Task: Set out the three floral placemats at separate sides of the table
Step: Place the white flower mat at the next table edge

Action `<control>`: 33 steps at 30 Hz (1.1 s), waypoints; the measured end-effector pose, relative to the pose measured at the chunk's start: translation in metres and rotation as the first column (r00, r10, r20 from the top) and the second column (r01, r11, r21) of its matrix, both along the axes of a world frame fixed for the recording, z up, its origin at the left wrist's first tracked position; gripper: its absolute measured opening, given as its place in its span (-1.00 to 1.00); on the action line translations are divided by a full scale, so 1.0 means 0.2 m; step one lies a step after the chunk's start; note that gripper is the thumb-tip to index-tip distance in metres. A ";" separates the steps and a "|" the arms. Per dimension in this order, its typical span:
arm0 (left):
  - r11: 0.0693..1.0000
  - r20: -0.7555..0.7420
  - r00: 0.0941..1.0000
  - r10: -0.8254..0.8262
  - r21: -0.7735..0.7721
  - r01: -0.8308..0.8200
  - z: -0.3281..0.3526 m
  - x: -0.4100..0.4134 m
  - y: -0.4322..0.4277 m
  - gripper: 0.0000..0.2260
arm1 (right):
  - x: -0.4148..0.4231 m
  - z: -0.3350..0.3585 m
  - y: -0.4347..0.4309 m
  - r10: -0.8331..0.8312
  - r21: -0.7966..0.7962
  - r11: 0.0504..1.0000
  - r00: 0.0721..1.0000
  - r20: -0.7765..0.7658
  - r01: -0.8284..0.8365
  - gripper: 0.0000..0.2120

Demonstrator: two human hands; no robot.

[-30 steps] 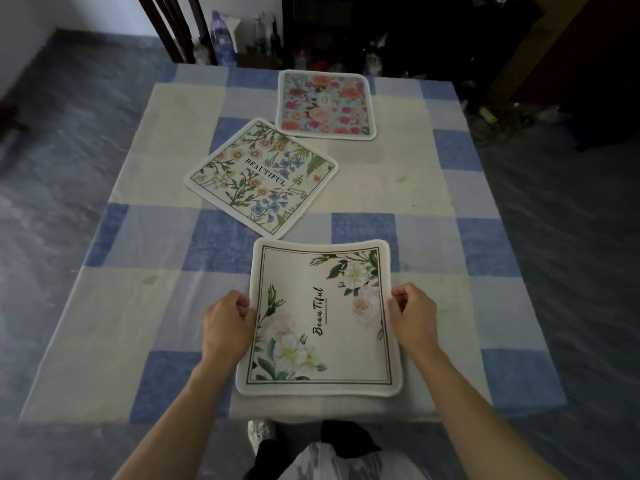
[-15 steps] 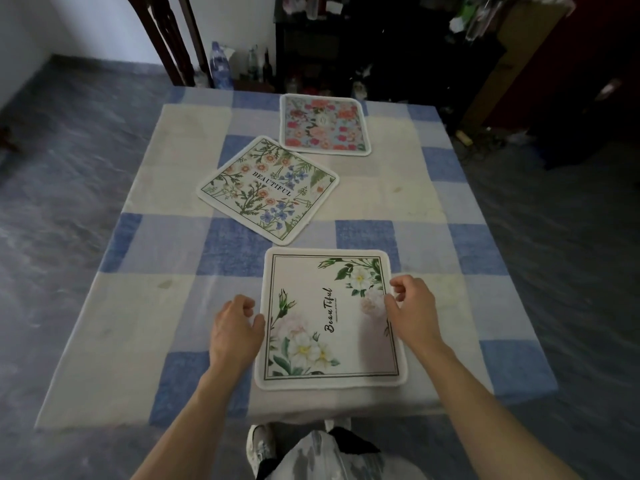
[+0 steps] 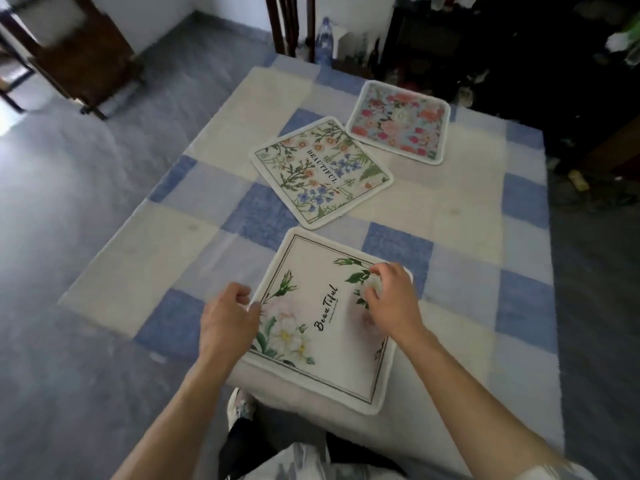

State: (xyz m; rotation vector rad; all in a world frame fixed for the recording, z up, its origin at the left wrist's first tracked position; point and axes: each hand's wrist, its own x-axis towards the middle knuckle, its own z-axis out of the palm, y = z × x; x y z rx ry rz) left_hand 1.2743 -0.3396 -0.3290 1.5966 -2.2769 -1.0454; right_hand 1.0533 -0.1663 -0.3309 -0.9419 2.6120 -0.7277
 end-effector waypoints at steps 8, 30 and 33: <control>0.940 -0.043 0.950 0.309 0.168 -0.298 -0.05 0.00 0.36 -0.85 | -0.19 -0.04 -0.05 0.223 0.082 0.971 0.975 0.002 -0.222 -0.69; 0.531 -0.038 0.549 0.835 0.316 -0.786 -0.21 -0.08 0.67 -0.72 | -0.43 -0.23 -0.27 0.448 0.213 0.866 0.891 0.073 -0.453 -0.68; 0.496 -0.027 0.514 0.857 0.313 -0.810 -0.20 -0.10 0.66 -0.74 | -0.44 -0.24 -0.29 0.440 0.189 0.876 0.896 0.063 -0.443 -0.72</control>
